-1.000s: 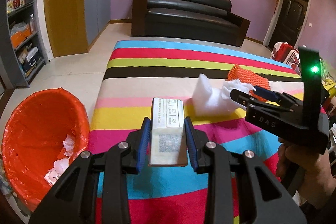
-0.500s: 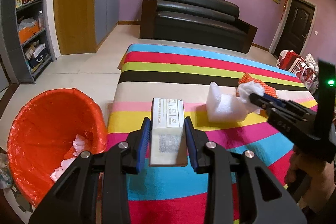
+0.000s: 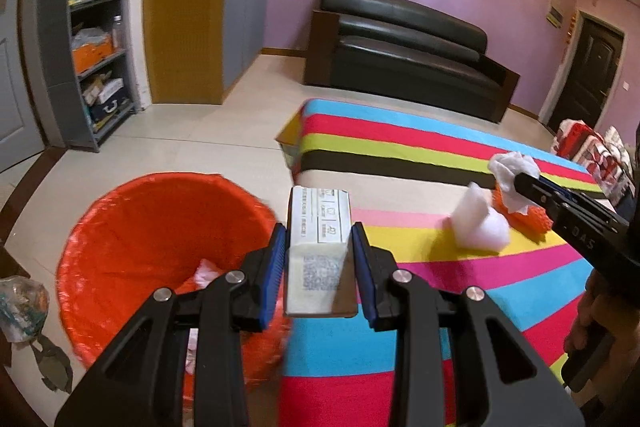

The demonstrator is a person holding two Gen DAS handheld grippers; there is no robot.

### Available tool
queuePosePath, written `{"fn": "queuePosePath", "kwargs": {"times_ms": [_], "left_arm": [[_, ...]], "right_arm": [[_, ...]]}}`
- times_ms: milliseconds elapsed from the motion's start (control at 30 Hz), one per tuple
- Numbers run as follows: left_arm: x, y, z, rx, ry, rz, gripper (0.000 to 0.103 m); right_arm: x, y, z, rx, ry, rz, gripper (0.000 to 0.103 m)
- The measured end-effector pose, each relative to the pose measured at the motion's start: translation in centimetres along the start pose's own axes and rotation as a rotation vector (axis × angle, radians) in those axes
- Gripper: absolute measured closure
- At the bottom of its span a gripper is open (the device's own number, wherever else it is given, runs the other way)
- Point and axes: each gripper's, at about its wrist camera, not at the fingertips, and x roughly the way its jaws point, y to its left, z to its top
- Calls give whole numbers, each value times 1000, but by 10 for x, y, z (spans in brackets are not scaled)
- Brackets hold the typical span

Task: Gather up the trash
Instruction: 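Carry the paper slip and tissue over the wastebasket and open both tools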

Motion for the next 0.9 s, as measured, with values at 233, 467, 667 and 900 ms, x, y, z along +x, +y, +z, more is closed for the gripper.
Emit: {"fn": "queuePosePath", "kwargs": {"times_ms": [233, 467, 667, 900], "left_arm": [[-11, 30, 3, -40, -14, 48, 71], [-20, 53, 5, -50, -30, 91, 71], [-27, 74, 3, -66, -36, 131, 71], [-36, 91, 1, -84, -41, 154, 71]], "right_arm": [[-2, 38, 12, -19, -33, 48, 77], [1, 67, 11, -39, -32, 85, 77], [6, 95, 5, -76, -14, 114, 77], [13, 134, 1, -108, 1, 167, 77]]}}
